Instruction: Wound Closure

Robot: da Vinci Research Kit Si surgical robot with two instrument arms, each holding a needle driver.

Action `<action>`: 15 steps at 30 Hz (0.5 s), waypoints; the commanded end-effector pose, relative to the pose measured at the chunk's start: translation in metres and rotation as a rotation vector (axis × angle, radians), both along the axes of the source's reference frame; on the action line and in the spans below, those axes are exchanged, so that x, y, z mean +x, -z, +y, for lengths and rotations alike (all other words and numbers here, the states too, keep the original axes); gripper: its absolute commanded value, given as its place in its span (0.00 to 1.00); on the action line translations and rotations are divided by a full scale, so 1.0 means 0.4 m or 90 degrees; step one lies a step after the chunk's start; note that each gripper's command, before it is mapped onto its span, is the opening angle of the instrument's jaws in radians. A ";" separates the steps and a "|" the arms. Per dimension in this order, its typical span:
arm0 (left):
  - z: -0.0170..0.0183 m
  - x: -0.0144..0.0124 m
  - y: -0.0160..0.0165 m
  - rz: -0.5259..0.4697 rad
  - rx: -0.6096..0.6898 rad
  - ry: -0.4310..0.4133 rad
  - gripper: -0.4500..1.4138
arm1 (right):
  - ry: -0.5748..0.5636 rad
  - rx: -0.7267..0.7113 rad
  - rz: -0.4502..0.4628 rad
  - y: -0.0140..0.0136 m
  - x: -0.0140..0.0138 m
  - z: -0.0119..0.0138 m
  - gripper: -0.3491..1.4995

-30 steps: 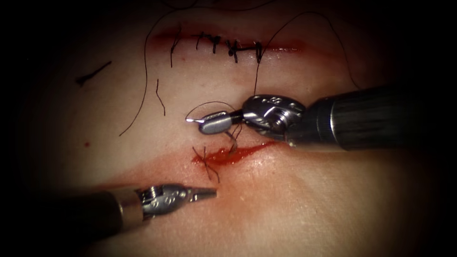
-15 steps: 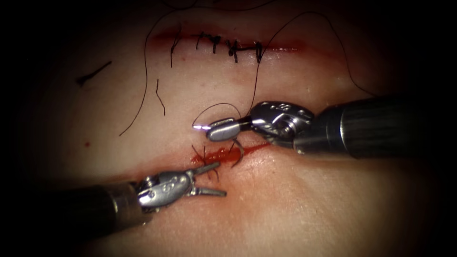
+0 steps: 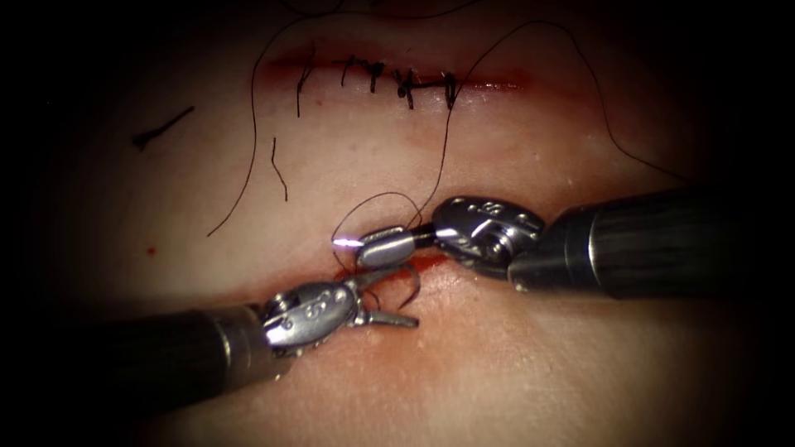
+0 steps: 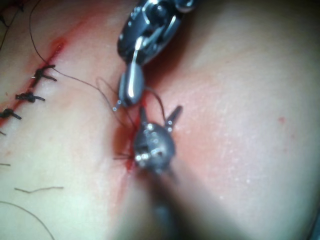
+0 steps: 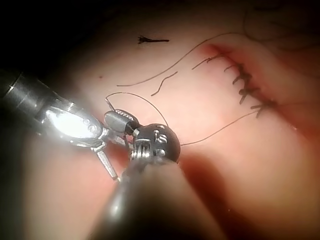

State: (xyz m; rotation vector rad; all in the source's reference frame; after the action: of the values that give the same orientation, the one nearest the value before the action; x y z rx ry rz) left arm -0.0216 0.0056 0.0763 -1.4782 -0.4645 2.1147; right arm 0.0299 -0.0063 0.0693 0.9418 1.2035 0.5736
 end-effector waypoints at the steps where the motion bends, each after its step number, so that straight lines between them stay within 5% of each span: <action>1: -0.0015 -0.0017 -0.0018 -0.003 0.000 -0.003 0.49 | 0.001 -0.002 0.002 -0.0008 0.0012 -0.0011 0.00; 10: -0.0011 -0.0016 -0.0021 -0.008 0.011 -0.004 0.45 | -0.001 -0.004 0.006 -0.0007 0.0020 -0.0026 0.00; 15: -0.0009 -0.0014 -0.0020 -0.014 0.016 0.002 0.29 | 0.000 -0.005 0.010 0.0000 0.0024 -0.0037 0.00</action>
State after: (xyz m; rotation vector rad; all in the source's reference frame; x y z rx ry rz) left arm -0.0216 0.0056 0.0765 -1.4861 -0.4923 2.0851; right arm 0.0303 -0.0073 0.0687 0.9372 1.2191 0.5640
